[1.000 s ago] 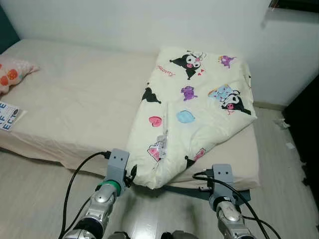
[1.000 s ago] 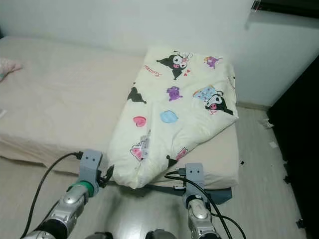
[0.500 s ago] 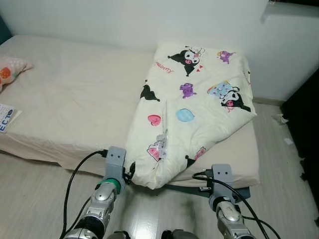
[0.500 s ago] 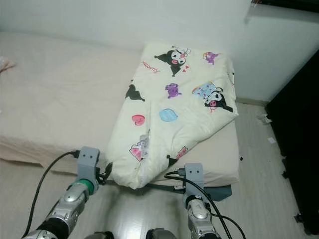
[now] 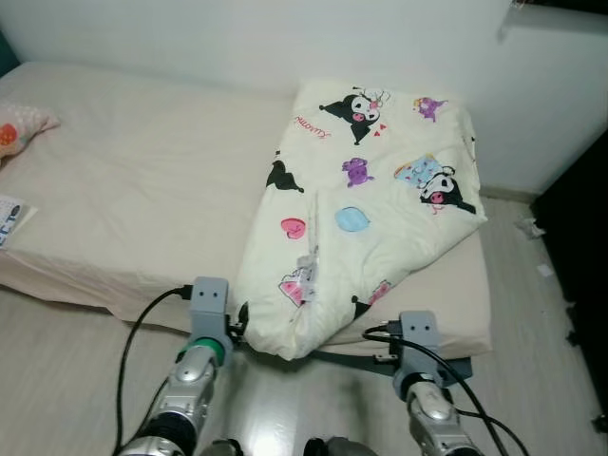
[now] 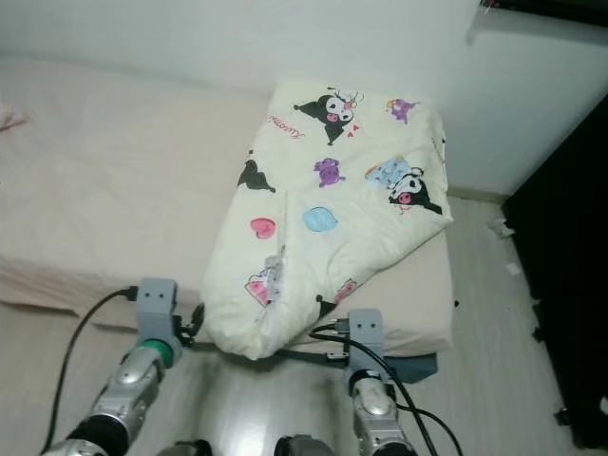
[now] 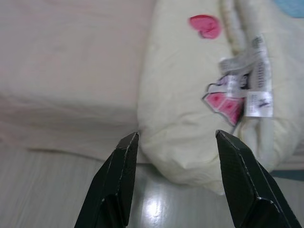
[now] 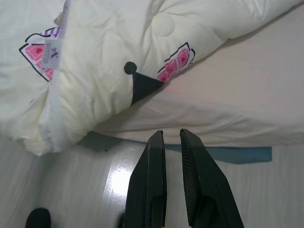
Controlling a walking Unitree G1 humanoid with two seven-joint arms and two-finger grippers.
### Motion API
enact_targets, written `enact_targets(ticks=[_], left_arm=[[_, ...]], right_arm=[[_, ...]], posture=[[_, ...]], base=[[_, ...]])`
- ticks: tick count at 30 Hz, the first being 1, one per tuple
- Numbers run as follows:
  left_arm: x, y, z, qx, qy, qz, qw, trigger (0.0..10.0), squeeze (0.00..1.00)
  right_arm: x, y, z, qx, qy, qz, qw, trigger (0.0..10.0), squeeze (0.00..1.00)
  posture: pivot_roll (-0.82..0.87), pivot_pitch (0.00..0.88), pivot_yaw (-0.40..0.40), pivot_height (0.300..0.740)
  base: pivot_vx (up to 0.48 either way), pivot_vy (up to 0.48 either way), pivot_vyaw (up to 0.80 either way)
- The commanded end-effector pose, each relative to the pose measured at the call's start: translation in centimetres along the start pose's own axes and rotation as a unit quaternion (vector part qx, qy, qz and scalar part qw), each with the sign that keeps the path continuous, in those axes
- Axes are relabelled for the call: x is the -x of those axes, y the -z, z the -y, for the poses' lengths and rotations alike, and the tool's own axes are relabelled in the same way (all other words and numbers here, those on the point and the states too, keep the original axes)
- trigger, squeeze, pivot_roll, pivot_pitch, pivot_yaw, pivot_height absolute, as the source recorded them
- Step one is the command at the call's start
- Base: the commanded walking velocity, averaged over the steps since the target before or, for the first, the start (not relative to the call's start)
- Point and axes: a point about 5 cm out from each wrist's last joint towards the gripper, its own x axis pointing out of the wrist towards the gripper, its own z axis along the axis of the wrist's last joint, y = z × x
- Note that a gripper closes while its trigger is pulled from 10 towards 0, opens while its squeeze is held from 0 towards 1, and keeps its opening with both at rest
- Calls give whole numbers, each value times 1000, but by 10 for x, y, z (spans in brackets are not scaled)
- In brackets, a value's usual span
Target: Clean up the room
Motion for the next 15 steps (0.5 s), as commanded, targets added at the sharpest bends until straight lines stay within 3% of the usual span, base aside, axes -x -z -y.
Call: enact_targets(ticks=[1, 15], left_arm=[[4, 10, 6, 6, 4, -16, 1000, 10000, 0], [4, 9, 4, 6, 3, -16, 1000, 10000, 0]], right_arm=[[2, 6, 7, -1, 10, -11, 1000, 10000, 0], [3, 7, 8, -1, 10, -13, 1000, 10000, 0]], posture=[[-11, 83, 17, 740], [-12, 90, 18, 740]], base=[[0, -386, 0], [0, -404, 0]])
